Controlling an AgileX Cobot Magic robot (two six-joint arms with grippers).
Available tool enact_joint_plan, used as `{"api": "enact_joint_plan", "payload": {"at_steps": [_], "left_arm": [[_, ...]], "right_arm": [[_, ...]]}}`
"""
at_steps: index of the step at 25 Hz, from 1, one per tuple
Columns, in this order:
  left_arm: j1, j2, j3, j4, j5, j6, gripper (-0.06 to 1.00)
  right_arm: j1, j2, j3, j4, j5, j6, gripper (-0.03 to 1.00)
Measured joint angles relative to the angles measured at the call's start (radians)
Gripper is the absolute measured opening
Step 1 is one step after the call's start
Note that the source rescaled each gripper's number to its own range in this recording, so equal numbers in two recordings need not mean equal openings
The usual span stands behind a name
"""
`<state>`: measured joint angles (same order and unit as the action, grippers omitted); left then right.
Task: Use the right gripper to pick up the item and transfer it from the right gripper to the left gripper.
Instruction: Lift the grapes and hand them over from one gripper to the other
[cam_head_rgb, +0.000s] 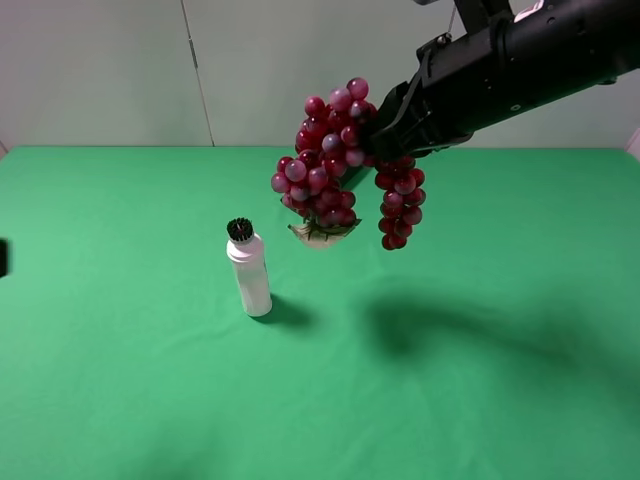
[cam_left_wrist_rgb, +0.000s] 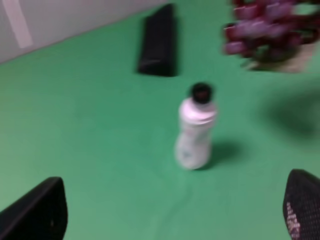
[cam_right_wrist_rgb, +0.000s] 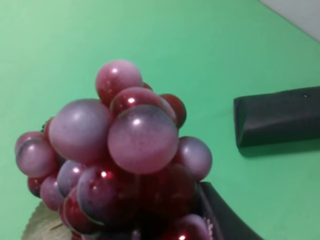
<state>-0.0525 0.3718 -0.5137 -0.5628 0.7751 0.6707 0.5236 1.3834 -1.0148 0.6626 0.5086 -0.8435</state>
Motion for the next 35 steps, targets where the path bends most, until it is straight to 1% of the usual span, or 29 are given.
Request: {"api": "enact_joint_plan", "payload": {"at_steps": [2, 5, 6, 8, 11, 13, 15, 18, 21, 23, 25, 30, 32, 35], "left_arm": [[0.0, 0.121, -0.009, -0.151, -0.009, 0.186, 0.84], [0.0, 0.274, -0.031, -0.352, -0.009, 0.494, 0.84], [0.0, 0.312, -0.038, -0.417, -0.002, 0.574, 0.84], [0.0, 0.397, -0.056, -0.515, 0.032, 0.746, 0.84], [0.0, 0.507, -0.069, -0.633, 0.115, 0.94, 0.84], [0.0, 0.571, -0.073, -0.687, 0.155, 1.041, 0.84], [0.0, 0.629, -0.076, -0.723, 0.177, 1.13, 0.84], [-0.004, 0.69, -0.077, -0.769, 0.187, 1.212, 0.85], [-0.037, 0.736, -0.077, -0.813, 0.181, 1.273, 0.88], [-0.078, 0.769, -0.077, -0.843, 0.152, 1.305, 0.9], [-0.139, 0.802, -0.078, -0.871, 0.103, 1.327, 0.91], [-0.29, 0.877, -0.115, -0.897, -0.029, 1.37, 0.91], [-0.331, 0.902, -0.13, -0.92, -0.082, 1.38, 0.91], [-0.371, 0.944, -0.159, -0.939, -0.13, 1.411, 0.91]], "right_arm": [[0.002, 0.001, 0.0, -0.002, -0.001, 0.0, 0.02], [0.002, 0.001, 0.0, -0.004, -0.001, -0.001, 0.0], [0.002, 0.001, 0.0, -0.007, -0.001, -0.001, 0.0], [0.002, 0.001, 0.0, -0.014, -0.001, -0.001, 0.0], [0.002, 0.001, 0.0, -0.027, -0.001, -0.001, 0.0], [0.002, 0.001, 0.0, -0.03, -0.001, -0.001, 0.0], [0.002, 0.001, 0.0, -0.033, -0.001, -0.001, 0.0], [0.002, 0.001, 0.0, -0.034, -0.001, -0.001, 0.0], [0.002, 0.001, 0.0, -0.035, -0.001, -0.001, 0.0], [0.002, 0.001, 0.0, -0.035, -0.001, -0.001, 0.0], [0.002, 0.001, 0.0, -0.035, -0.001, -0.001, 0.0], [0.002, 0.001, 0.0, -0.036, -0.001, -0.001, 0.0], [0.002, 0.001, 0.0, -0.036, 0.0, -0.001, 0.0], [0.002, 0.001, 0.0, -0.036, 0.0, -0.001, 0.0]]}}
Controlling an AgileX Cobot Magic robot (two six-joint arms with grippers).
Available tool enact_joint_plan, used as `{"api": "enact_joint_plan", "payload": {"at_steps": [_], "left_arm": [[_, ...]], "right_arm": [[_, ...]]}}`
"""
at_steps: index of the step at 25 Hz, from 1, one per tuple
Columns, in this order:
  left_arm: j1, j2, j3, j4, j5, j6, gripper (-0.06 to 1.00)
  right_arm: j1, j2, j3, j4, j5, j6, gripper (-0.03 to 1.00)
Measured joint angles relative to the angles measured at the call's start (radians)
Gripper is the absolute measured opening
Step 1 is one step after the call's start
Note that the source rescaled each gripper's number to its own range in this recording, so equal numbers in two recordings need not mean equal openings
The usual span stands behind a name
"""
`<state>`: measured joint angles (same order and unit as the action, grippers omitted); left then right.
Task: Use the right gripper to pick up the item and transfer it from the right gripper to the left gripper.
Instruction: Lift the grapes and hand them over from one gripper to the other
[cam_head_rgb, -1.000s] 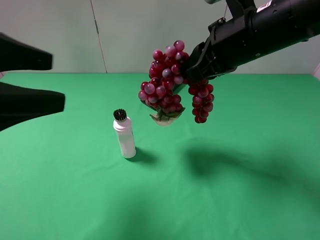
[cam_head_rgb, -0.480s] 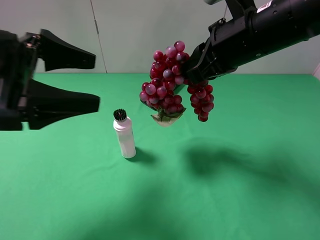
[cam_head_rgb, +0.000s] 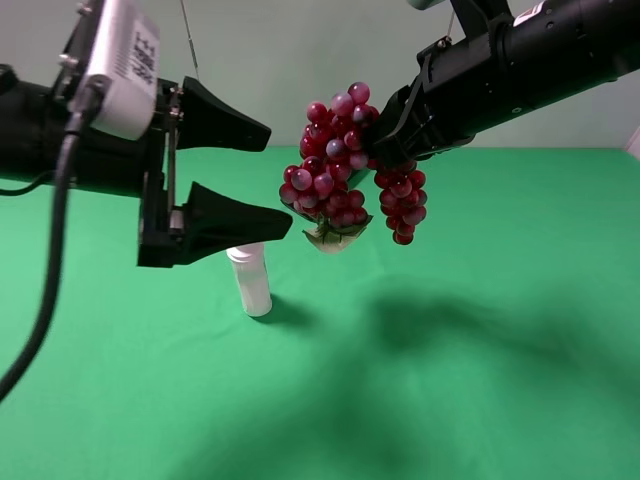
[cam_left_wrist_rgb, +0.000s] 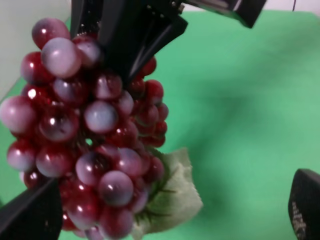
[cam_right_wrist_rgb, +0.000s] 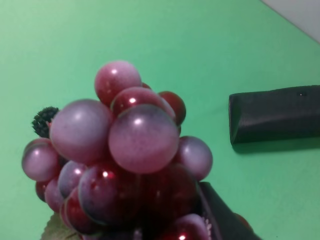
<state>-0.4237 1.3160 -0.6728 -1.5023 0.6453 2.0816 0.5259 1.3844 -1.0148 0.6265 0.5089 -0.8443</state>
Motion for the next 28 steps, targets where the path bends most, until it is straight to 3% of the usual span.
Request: {"api": "enact_joint_plan", "payload": {"at_steps": [7, 11, 28], "left_arm": [[-0.017, 0.046, -0.042, -0.1, -0.063, 0.037, 0.91], [-0.017, 0.049, -0.043, -0.109, -0.094, 0.057, 0.91], [-0.066, 0.237, -0.099, -0.218, -0.067, 0.213, 0.91]], "right_arm": [[0.0, 0.0, 0.0, -0.001, 0.017, 0.0, 0.0], [0.0, 0.0, 0.0, -0.004, 0.019, 0.0, 0.0], [0.0, 0.0, 0.0, -0.006, 0.023, 0.0, 0.0]]}}
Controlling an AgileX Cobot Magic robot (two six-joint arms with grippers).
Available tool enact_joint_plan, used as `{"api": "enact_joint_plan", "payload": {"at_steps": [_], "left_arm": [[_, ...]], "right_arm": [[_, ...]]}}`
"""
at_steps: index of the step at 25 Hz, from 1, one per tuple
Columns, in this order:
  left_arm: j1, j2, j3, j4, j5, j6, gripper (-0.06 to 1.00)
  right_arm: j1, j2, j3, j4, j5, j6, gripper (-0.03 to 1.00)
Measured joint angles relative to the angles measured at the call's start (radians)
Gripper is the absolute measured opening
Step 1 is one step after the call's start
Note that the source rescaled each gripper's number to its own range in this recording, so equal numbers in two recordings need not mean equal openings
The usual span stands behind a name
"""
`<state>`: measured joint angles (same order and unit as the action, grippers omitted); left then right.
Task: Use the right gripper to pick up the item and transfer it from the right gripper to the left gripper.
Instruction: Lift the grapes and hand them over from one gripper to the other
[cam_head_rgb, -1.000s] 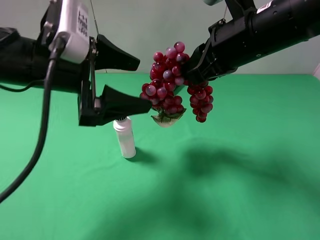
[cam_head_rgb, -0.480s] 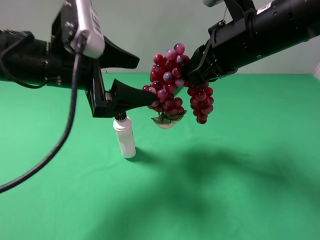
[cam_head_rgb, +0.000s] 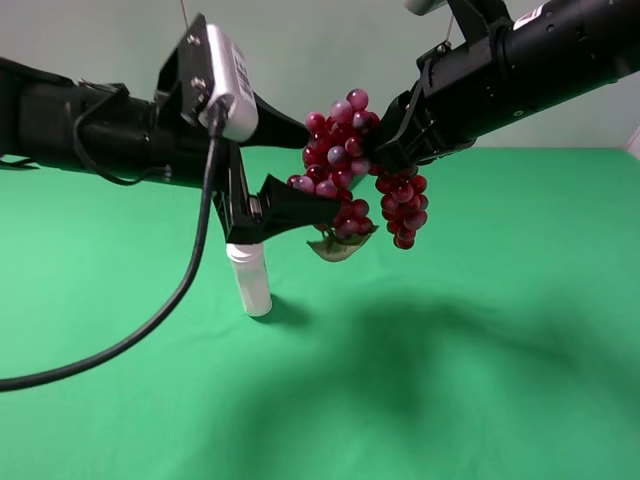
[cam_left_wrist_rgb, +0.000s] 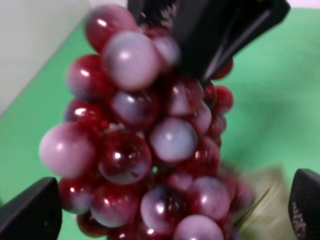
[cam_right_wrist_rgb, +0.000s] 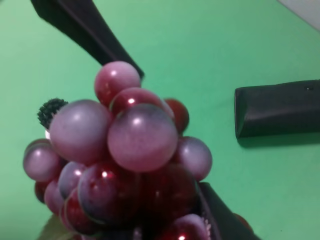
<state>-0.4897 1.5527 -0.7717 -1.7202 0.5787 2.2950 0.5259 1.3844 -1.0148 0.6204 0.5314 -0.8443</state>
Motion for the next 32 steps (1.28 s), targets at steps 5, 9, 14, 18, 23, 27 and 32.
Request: {"api": "enact_joint_plan", "payload": {"at_steps": [5, 9, 14, 18, 23, 27, 32], "left_arm": [[-0.016, 0.052, -0.011, -0.005, -0.002, 0.048, 0.91], [-0.019, 0.076, -0.042, -0.006, -0.002, 0.056, 0.91], [-0.019, 0.092, -0.083, -0.006, -0.004, 0.057, 0.91], [-0.019, 0.093, -0.104, -0.006, -0.011, 0.059, 0.91], [-0.019, 0.093, -0.107, -0.006, -0.038, 0.058, 0.91], [-0.019, 0.093, -0.107, -0.006, -0.05, 0.057, 0.91], [-0.032, 0.111, -0.109, -0.007, -0.052, 0.056, 0.91]], "right_arm": [[0.0, 0.0, 0.0, -0.002, 0.0, 0.0, 0.0], [0.0, 0.0, 0.0, -0.002, 0.0, 0.0, 0.0], [0.0, 0.0, 0.0, -0.002, 0.0, 0.0, 0.0], [0.0, 0.0, 0.0, -0.002, 0.0, 0.0, 0.0], [0.0, 0.0, 0.0, -0.002, 0.0, 0.0, 0.0], [0.0, 0.0, 0.0, -0.002, 0.0, 0.0, 0.0], [0.0, 0.0, 0.0, -0.002, 0.0, 0.0, 0.0]]}}
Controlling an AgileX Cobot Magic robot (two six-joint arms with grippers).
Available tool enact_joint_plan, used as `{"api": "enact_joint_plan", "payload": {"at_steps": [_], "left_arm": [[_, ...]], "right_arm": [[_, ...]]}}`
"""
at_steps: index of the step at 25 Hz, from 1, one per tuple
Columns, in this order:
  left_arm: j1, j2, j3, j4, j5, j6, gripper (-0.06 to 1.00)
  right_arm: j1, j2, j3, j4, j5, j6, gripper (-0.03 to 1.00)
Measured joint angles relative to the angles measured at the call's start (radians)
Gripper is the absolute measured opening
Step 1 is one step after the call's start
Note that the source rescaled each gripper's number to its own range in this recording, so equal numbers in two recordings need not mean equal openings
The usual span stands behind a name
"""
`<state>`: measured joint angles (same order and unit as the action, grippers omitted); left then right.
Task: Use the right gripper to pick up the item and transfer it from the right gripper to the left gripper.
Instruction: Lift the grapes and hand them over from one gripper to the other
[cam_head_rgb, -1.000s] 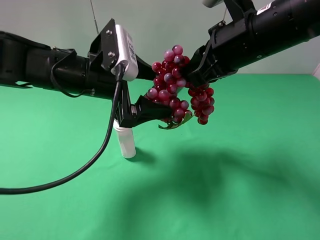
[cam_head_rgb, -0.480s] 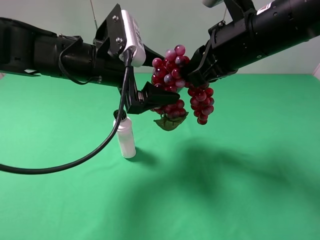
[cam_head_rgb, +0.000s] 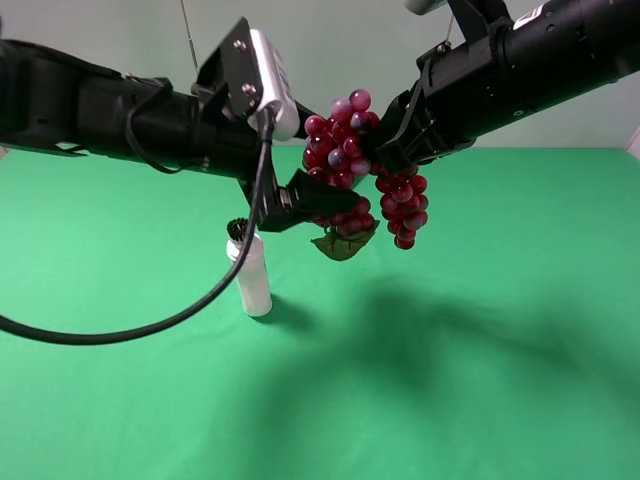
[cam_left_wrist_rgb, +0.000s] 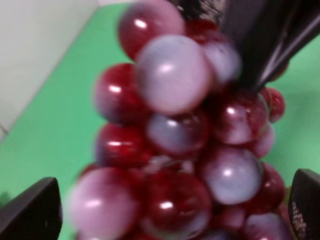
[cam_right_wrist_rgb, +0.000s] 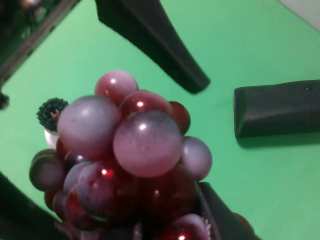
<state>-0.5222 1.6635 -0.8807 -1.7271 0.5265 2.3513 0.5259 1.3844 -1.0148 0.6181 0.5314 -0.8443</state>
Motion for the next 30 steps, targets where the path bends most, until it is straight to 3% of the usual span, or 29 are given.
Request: {"api": "enact_joint_plan", "payload": {"at_steps": [11, 14, 15, 18, 19, 30], "left_arm": [[-0.034, 0.078, -0.06, -0.001, -0.001, 0.0, 0.89], [-0.034, 0.082, -0.067, -0.001, -0.001, 0.0, 0.75], [-0.034, 0.082, -0.067, -0.001, -0.001, 0.0, 0.65], [-0.034, 0.084, -0.069, -0.003, -0.001, 0.0, 0.2], [-0.034, 0.085, -0.069, -0.003, -0.001, 0.0, 0.13], [-0.034, 0.087, -0.069, -0.004, -0.001, 0.0, 0.11]], "right_arm": [[0.0, 0.0, 0.0, -0.002, 0.0, 0.0, 0.0], [0.0, 0.0, 0.0, -0.003, 0.0, 0.0, 0.0], [0.0, 0.0, 0.0, -0.003, 0.0, 0.0, 0.0], [0.0, 0.0, 0.0, -0.006, 0.0, 0.0, 0.0], [0.0, 0.0, 0.0, -0.011, 0.001, -0.001, 0.0], [0.0, 0.0, 0.0, -0.014, 0.0, -0.004, 0.0]]}}
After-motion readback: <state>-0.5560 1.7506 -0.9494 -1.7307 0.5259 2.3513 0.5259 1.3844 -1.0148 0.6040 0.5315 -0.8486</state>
